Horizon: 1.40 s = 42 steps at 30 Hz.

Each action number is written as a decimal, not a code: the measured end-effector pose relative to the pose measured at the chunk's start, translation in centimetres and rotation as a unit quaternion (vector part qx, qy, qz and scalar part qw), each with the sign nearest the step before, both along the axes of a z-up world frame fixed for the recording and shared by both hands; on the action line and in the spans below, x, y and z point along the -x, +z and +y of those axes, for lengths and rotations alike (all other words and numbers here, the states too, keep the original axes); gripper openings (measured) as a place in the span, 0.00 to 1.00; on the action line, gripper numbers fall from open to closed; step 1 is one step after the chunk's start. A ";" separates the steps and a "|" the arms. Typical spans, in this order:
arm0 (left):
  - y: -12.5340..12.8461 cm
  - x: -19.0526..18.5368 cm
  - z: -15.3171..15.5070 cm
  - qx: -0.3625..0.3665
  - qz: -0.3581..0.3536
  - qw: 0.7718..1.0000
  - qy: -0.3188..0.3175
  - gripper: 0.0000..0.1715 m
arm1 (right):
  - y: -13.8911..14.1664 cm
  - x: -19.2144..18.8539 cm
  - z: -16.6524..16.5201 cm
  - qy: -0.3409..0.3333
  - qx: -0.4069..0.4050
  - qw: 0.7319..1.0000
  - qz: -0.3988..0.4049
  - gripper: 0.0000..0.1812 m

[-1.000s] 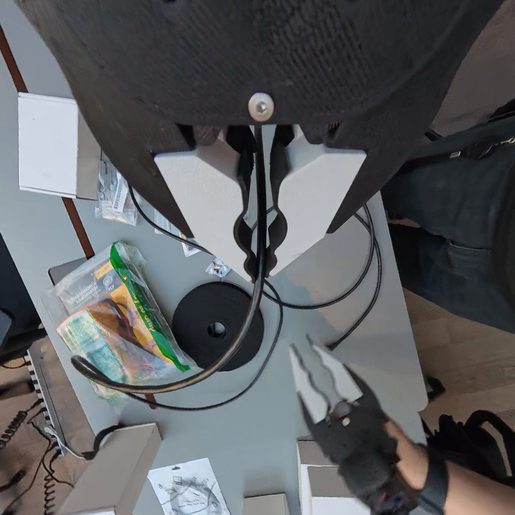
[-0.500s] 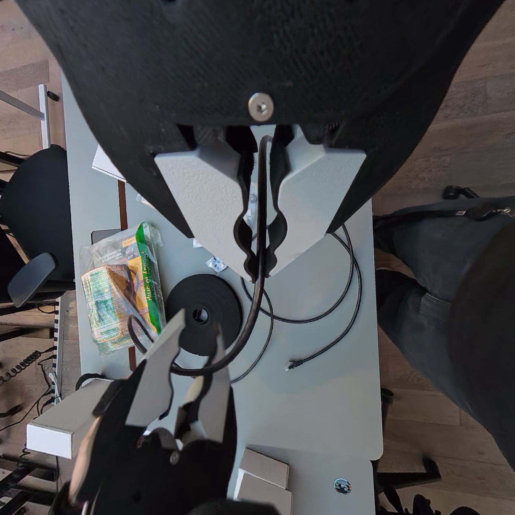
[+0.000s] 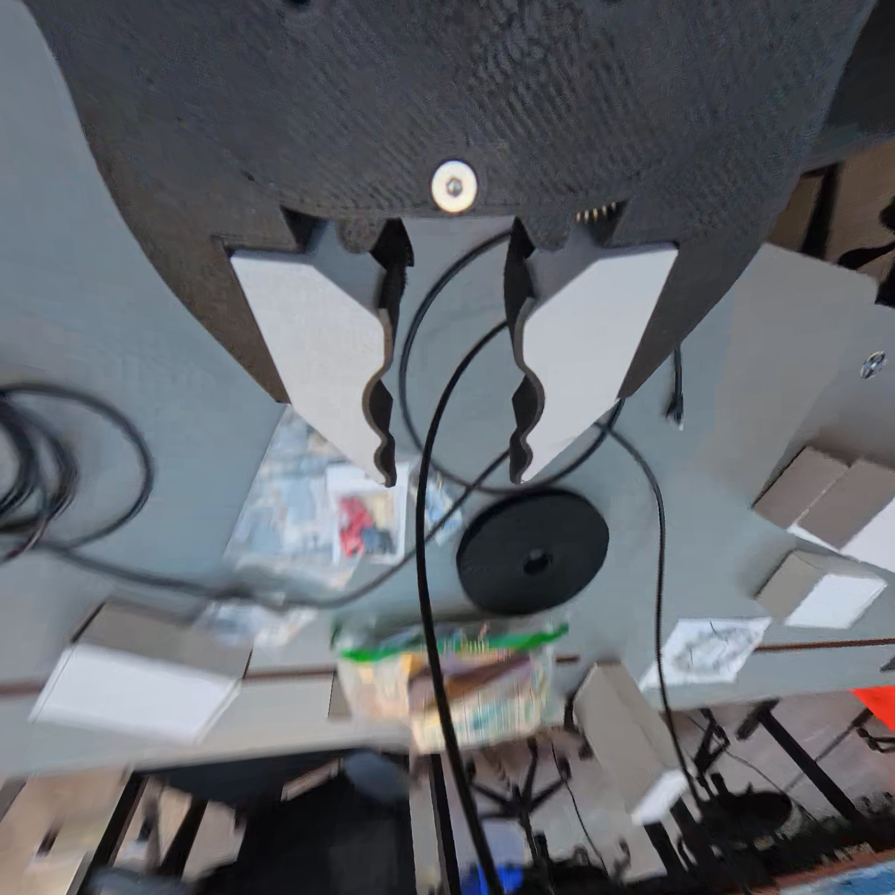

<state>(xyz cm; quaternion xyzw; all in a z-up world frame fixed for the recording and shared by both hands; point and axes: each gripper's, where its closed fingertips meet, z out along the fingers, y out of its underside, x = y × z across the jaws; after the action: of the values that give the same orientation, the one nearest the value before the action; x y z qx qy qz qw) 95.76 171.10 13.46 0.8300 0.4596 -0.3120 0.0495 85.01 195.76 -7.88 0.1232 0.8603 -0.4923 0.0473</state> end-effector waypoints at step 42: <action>-7.1 -3.7 20.2 -0.256 -0.121 0.959 -0.031 0.00 | -22.5 -3.3 17.0 -0.322 -0.204 0.877 -0.293 0.33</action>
<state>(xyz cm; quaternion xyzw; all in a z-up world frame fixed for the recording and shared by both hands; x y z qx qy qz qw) 99.50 191.32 6.33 0.8604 0.4885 -0.0830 -0.1188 88.26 212.76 -30.35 0.5390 0.8013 -0.2353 0.1100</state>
